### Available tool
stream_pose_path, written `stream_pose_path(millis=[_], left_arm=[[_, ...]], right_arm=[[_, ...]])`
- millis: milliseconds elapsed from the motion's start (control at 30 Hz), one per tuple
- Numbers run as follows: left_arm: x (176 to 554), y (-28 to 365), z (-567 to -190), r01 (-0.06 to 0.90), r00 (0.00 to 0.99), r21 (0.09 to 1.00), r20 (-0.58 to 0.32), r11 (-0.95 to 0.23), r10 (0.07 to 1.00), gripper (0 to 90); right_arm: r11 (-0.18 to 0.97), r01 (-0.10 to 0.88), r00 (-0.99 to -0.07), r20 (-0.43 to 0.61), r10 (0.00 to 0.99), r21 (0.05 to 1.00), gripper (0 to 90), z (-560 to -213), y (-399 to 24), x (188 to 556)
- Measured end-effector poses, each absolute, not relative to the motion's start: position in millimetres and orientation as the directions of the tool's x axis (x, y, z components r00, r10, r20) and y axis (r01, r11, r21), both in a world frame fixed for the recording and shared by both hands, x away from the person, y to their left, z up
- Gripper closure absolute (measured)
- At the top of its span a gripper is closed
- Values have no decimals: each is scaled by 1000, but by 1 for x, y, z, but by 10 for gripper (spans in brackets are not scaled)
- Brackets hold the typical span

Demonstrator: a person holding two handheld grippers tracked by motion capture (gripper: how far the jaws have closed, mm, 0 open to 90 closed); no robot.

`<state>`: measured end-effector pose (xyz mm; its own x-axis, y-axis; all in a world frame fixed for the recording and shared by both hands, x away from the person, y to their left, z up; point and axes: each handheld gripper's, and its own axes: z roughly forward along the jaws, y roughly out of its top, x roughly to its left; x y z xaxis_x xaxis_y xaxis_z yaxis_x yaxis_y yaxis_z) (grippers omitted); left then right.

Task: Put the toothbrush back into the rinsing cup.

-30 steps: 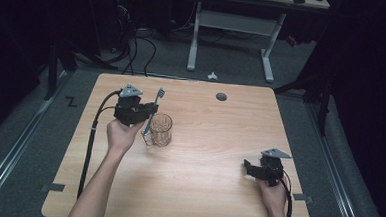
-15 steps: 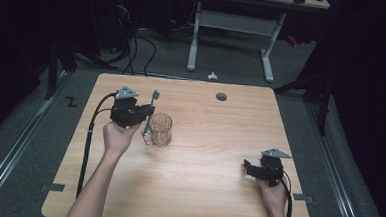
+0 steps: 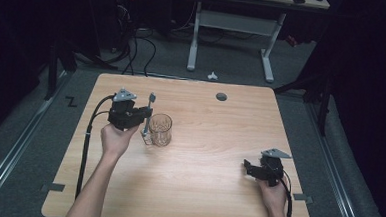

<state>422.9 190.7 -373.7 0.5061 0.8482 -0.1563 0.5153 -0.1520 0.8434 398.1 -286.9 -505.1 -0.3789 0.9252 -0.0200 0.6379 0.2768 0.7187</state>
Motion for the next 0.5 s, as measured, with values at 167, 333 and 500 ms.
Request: stream_pose_path(millis=[167,333,500], left_arm=[[422,193,-376,520,503,841,-159,-150,850,791],[420,195,-378,525,497,838,-164,-146,852,790],[419,197,-381,533,495,833,-165,-148,853,790]], right_arm=[[277,638,-379,-20,925,719,212,-505,-287,398],[277,638,-379,-20,925,719,212,-505,-287,398],[277,638,-379,-20,925,719,212,-505,-287,398]])
